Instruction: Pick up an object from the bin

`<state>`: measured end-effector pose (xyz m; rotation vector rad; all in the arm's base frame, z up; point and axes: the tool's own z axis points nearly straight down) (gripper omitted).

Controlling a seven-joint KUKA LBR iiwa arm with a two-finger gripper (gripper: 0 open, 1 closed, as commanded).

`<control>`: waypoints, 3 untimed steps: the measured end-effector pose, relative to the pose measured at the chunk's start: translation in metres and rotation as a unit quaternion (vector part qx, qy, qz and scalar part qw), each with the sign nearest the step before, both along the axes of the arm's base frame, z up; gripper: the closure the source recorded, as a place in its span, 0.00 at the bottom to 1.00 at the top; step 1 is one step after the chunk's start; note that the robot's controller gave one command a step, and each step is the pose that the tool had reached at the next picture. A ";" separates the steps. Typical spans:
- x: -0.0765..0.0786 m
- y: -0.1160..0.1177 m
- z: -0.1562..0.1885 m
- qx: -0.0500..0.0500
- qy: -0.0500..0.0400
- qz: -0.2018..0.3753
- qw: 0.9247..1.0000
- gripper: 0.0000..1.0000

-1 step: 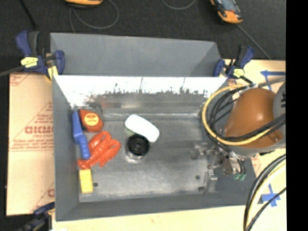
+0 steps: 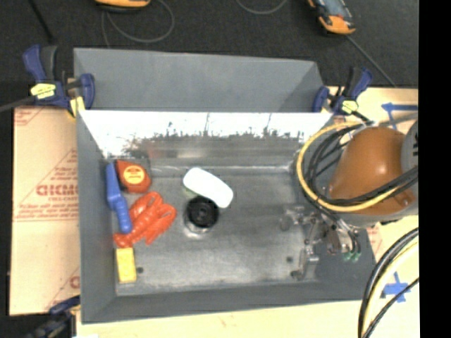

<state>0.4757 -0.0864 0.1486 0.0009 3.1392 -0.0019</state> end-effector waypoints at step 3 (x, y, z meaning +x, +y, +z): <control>0.056 0.088 -0.079 0.000 -0.001 -0.024 1.000 0.00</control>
Offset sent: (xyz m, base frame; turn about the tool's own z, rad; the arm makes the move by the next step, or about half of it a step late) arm 0.0574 0.0488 -0.0673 0.0536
